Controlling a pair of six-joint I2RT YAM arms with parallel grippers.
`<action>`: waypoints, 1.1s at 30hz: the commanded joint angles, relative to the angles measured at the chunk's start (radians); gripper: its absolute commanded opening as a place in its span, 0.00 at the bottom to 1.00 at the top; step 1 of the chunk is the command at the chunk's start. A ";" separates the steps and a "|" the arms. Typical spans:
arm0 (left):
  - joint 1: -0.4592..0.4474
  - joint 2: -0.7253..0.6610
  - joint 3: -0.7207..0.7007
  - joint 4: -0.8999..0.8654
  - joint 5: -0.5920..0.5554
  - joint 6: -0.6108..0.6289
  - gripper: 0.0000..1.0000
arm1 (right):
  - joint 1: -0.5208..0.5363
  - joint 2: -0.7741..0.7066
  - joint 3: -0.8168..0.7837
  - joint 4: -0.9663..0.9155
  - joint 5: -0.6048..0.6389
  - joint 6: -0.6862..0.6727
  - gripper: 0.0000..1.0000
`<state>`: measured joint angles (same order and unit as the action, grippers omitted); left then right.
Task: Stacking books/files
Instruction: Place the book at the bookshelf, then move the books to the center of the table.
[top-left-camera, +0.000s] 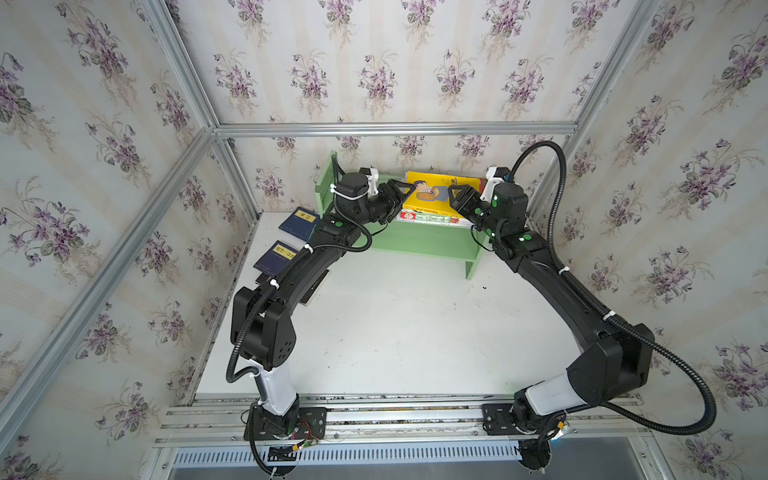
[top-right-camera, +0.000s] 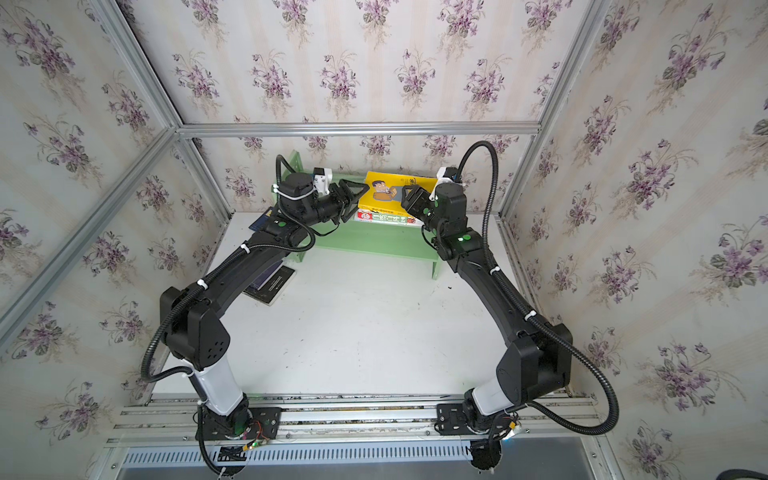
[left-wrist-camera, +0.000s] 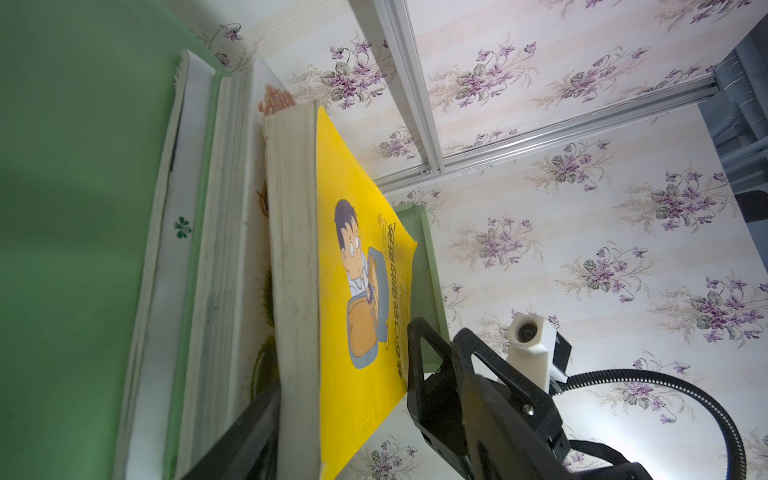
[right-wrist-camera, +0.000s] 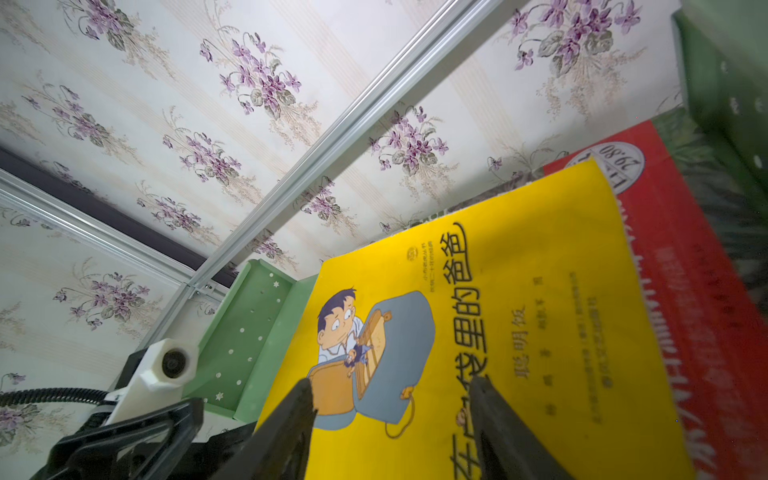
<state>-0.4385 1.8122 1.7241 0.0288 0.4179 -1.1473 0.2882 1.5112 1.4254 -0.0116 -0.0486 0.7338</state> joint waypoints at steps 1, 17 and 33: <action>0.003 -0.011 0.015 -0.025 -0.029 0.050 0.70 | -0.005 0.009 0.000 -0.018 -0.005 -0.022 0.63; 0.025 -0.041 0.043 -0.104 -0.038 0.198 0.80 | -0.004 -0.076 0.041 -0.020 -0.086 -0.153 0.66; 0.288 -0.420 -0.232 -0.103 0.033 0.402 0.93 | 0.022 -0.268 0.000 -0.207 -0.149 -0.229 0.80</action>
<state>-0.1993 1.4498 1.5276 -0.0906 0.4232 -0.7937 0.2943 1.2564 1.4364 -0.2226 -0.1780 0.5045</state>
